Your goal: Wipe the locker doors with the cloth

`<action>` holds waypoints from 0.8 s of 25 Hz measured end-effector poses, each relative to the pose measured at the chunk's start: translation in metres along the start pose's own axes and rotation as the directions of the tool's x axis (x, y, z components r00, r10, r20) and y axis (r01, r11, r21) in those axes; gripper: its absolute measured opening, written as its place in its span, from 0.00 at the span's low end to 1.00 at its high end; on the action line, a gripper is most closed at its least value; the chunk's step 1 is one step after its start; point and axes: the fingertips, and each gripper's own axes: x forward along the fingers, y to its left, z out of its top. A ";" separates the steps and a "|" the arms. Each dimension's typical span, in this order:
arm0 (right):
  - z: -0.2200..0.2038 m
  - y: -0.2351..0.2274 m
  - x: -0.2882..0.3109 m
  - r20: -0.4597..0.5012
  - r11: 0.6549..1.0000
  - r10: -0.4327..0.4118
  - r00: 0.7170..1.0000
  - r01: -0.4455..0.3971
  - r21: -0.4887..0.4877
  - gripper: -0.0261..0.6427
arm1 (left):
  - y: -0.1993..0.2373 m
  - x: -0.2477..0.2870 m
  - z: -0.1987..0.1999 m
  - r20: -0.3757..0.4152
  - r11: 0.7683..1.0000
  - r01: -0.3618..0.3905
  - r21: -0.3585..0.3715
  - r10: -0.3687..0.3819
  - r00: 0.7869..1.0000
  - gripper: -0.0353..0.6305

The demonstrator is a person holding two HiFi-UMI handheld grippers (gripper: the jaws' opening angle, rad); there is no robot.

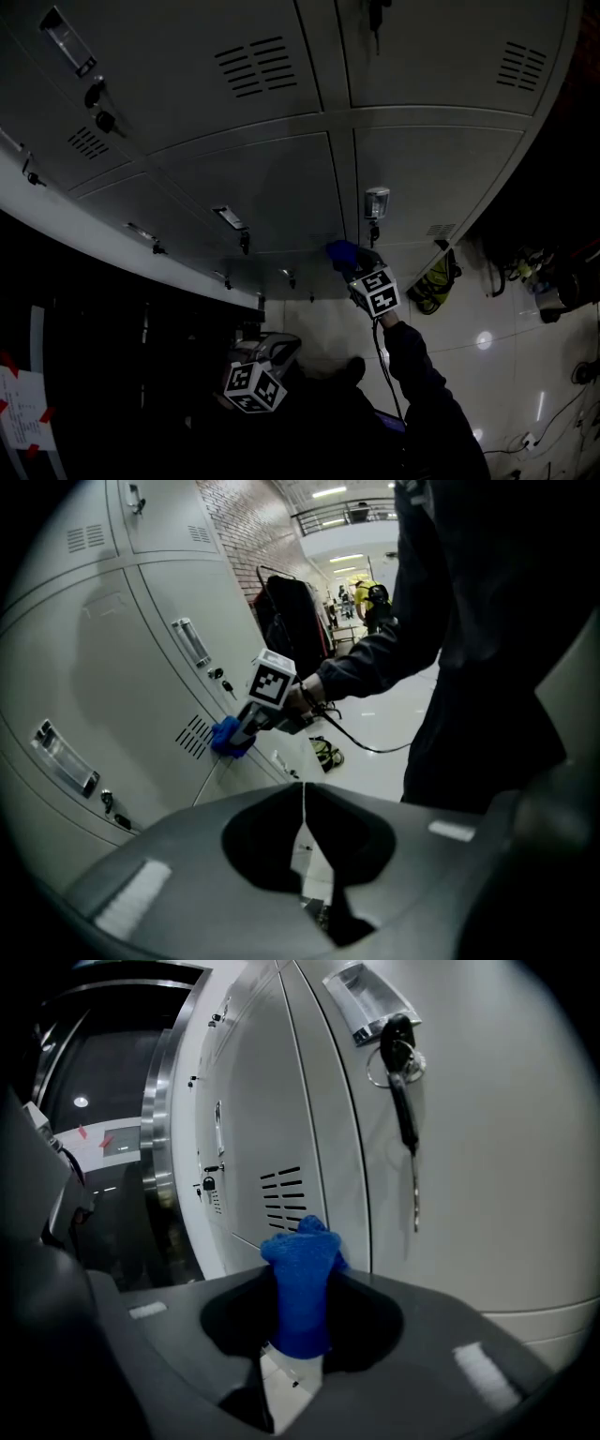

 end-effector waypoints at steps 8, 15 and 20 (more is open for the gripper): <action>0.027 0.054 -0.040 0.060 0.996 0.066 0.996 -0.063 -0.057 0.21 | -0.007 -0.003 -0.005 0.030 0.999 -0.027 -0.045 0.028 0.999 0.06; 0.077 0.134 -0.103 0.156 0.981 0.096 0.983 -0.067 -0.183 0.21 | 0.010 -0.020 -0.014 0.086 0.998 -0.060 -0.037 0.063 0.994 0.06; 0.096 0.182 -0.127 0.192 0.973 0.080 0.978 -0.035 -0.228 0.21 | 0.019 -0.036 -0.026 0.136 0.997 -0.070 -0.012 0.071 0.988 0.06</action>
